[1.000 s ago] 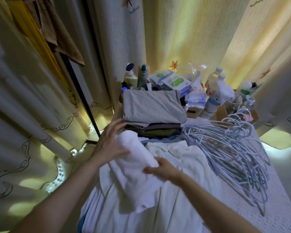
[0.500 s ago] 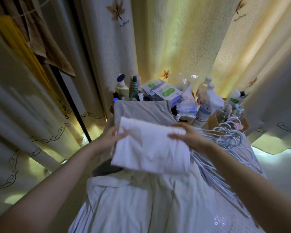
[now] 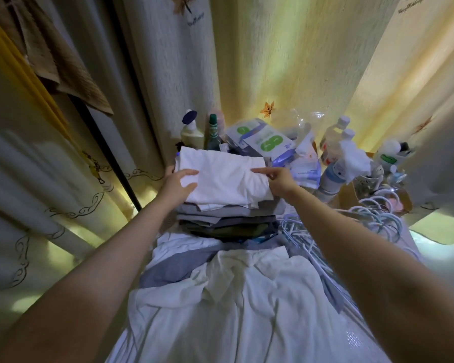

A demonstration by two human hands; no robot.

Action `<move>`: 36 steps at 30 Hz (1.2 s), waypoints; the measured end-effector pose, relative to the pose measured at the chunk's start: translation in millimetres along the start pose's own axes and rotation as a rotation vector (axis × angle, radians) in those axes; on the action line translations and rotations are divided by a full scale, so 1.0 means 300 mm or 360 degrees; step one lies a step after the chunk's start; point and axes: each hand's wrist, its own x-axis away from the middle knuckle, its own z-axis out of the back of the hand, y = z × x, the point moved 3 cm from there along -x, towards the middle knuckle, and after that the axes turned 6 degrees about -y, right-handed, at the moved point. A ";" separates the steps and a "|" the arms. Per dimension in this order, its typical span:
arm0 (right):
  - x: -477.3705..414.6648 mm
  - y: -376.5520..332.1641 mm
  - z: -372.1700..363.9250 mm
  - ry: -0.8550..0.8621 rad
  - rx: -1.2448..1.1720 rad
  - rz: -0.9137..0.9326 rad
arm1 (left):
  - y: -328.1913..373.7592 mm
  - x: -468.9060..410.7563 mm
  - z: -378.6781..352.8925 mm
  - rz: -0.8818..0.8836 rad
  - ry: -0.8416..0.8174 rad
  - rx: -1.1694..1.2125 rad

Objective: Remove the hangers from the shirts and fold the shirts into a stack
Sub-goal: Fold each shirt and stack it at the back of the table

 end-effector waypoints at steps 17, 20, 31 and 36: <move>0.416 0.422 -0.133 -0.0059 0.0651 -0.0453 | -0.161 0.571 -0.374 0.0141 -0.0722 -0.1150; 0.429 0.403 -0.140 -0.0138 0.0802 -0.0565 | -0.131 0.569 -0.359 0.0039 -0.0401 -0.1088; 0.598 0.386 -0.156 -0.0635 0.0525 -0.0128 | -0.080 0.547 -0.099 0.0147 -0.0228 -0.0015; 0.651 0.270 -0.029 -0.0355 0.0268 0.0102 | -0.018 0.572 -0.006 0.0038 -0.0376 0.0172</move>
